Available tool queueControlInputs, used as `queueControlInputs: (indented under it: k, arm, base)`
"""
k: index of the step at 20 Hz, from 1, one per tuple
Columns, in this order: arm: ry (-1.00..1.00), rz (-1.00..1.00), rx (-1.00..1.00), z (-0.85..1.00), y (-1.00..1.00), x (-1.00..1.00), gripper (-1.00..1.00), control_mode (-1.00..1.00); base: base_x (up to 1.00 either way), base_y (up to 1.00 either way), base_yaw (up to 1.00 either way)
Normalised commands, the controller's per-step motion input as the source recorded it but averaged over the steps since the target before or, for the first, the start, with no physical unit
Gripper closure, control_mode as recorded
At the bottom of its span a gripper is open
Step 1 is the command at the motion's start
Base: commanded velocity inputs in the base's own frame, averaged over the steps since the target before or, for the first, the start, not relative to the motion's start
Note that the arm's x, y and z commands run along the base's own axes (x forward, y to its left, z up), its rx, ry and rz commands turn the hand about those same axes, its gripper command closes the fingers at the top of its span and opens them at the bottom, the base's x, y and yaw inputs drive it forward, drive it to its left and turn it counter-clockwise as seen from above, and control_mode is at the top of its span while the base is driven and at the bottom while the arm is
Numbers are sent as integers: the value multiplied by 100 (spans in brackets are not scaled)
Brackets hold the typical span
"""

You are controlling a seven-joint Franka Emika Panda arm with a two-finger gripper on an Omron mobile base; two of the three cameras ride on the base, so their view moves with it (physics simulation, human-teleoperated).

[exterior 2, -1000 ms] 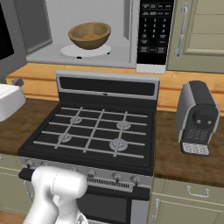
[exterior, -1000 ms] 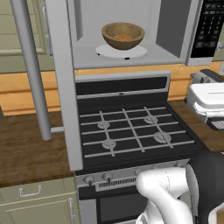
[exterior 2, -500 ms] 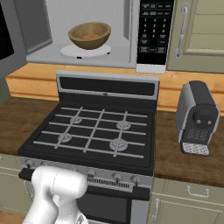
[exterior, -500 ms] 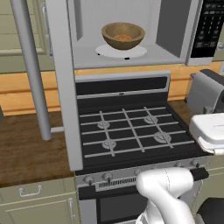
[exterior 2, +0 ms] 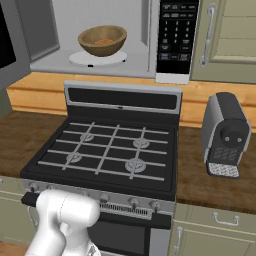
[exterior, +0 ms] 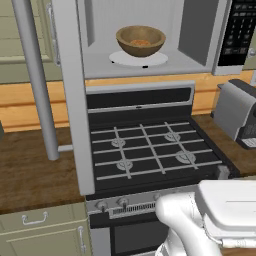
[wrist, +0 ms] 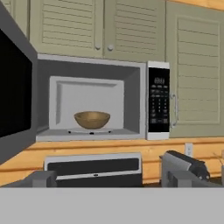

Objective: Open the microwave, place the bowl with waffle inside the microwave, then close the microwave door and turn it on.

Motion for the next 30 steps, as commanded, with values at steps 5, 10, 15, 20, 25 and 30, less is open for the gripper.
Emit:
queueControlInputs:
  k: [5, 10, 15, 20, 25, 30]
  arm:
    - [0, 0, 5, 0, 43, -76, -100, -100]
    - [0, 0, 5, -10, 71, -49, -100, -100]
    - [0, -4, -1, -9, 91, -4, -100, -100]
    - [0, -6, -9, 0, 82, 1, -100, -100]
    - [2, -5, -1, -4, 3, 9, -100, -100]
    - [0, -13, -6, -9, 24, 59, -100, -100]
  base:
    - [0, 0, 0]
    - [0, 0, 0]
    - [0, 0, 0]
    - [0, 0, 0]
    - [0, 0, 0]
    - [0, 0, 0]
